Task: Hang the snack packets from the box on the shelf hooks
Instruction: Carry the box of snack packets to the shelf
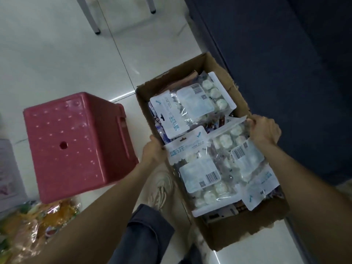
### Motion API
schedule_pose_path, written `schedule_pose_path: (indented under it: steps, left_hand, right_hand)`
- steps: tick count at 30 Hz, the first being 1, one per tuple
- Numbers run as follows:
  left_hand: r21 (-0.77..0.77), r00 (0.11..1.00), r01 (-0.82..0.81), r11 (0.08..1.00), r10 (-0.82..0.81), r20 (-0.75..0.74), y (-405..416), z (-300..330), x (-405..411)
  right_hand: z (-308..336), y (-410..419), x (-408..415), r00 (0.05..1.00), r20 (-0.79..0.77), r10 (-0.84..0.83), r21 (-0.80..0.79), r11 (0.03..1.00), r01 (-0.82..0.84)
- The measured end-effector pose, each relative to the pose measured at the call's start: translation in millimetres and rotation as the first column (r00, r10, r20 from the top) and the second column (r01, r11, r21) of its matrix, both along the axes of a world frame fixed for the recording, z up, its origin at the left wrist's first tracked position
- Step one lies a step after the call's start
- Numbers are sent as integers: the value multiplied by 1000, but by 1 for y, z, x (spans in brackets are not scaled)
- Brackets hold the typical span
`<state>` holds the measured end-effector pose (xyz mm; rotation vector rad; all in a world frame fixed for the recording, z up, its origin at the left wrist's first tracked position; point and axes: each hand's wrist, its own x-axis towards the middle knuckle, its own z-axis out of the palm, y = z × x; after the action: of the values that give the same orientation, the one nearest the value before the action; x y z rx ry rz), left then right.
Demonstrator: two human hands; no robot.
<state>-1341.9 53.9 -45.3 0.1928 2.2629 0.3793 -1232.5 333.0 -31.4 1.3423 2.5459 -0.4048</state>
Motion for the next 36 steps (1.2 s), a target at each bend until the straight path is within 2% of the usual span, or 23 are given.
schedule_pose_path:
  steps: [3, 7, 12, 15, 17, 19, 20, 22, 23, 26, 30, 32, 36]
  left_hand:
    - [10, 999, -27, 1000, 27, 29, 13, -12, -22]
    - [15, 994, -113, 994, 112, 17, 33, 3, -48]
    - [142, 977, -209, 968, 214, -20, 55, 19, -83]
    - [240, 922, -371, 897, 326, 207, 64, 16, -96]
    - [182, 891, -398, 899, 331, 311, 68, 14, -108]
    - [91, 909, -288, 953, 242, 340, 68, 22, -119]
    - [55, 928, -179, 982, 150, 341, 68, 30, -122]
    - [-16, 962, 99, 995, -92, 259, 68, 55, -126]
    - [-31, 965, 185, 982, -175, 197, 68, 67, -127]
    - [84, 976, 213, 974, -216, 30, 66, 105, -125]
    - [211, 978, 187, 959, -161, -136, 68, 166, -110]
    - [219, 955, 249, 944, -201, -220, 71, 198, -102]
    - [80, 859, 453, 888, -411, -305, 68, 233, -95]
  right_hand:
    - [-10, 16, -26, 1000, -18, 5, 42, 999, -5]
    - [-8, 30, -64, 997, -68, -22, 15, 1000, 23]
    - [-13, 40, -102, 957, -145, -253, -101, 966, 240]
    - [-14, 38, -116, 942, -139, -305, -253, 931, 264]
    - [-13, 37, -117, 949, -109, -297, -337, 909, 246]
    - [-7, 34, -114, 968, -85, -237, -336, 921, 196]
    - [-1, 32, -111, 976, -92, -200, -326, 932, 160]
    - [17, 24, -105, 985, -113, -130, -316, 945, 88]
    - [30, 18, -103, 989, -119, -91, -311, 949, 50]
    - [70, -2, -89, 980, -166, 108, -226, 964, -144]
    - [129, -28, -69, 905, -295, 307, -154, 919, -362]
    - [157, -36, -62, 897, -279, 343, -155, 906, -395]
    - [191, -47, -51, 919, -175, 353, -182, 906, -382]
